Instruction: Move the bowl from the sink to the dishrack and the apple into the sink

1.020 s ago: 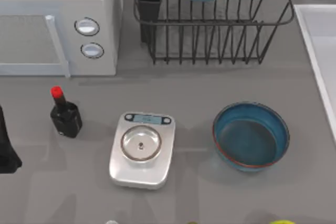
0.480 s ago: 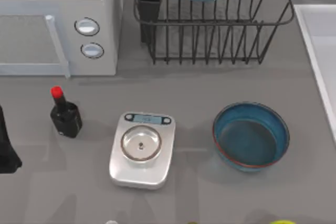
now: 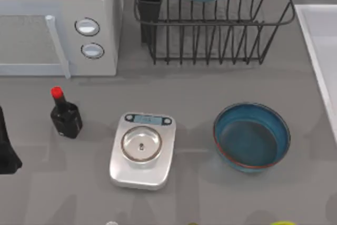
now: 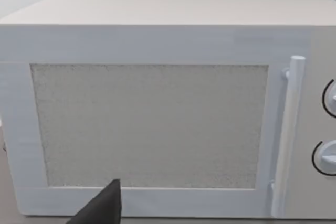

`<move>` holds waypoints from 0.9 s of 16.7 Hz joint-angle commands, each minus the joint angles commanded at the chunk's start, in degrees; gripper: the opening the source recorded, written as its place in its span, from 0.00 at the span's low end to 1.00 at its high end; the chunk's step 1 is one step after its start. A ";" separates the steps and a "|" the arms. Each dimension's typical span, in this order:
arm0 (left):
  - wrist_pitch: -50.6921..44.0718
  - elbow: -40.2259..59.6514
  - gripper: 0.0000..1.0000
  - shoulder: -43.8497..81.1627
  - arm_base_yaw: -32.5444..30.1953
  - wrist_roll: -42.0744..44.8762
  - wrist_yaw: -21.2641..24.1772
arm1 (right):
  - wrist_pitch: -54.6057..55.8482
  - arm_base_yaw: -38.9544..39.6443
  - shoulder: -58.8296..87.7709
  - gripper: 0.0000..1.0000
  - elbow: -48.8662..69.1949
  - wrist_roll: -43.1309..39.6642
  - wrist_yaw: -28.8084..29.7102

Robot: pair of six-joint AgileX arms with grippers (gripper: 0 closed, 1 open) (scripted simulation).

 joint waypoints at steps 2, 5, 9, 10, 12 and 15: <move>0.00 0.00 1.00 0.00 0.00 0.00 0.00 | -5.93 1.84 -7.94 1.00 -1.66 -0.01 1.66; 0.00 0.00 1.00 0.00 0.00 0.00 0.00 | -16.48 5.09 -21.75 1.00 -4.59 -0.04 4.66; 0.00 0.00 1.00 0.00 0.00 0.00 0.00 | -32.92 10.14 -43.02 1.00 -9.14 -0.13 9.36; 0.00 0.00 1.00 0.00 0.00 0.00 0.00 | -37.31 11.49 -48.74 1.00 -10.37 -0.16 10.61; 0.00 0.00 1.00 0.00 0.00 0.00 0.00 | -46.25 14.22 -60.05 1.00 -12.88 -0.24 13.13; 0.00 0.00 1.00 0.00 0.00 0.00 0.00 | -59.05 18.21 -77.13 1.00 -16.59 -0.38 16.77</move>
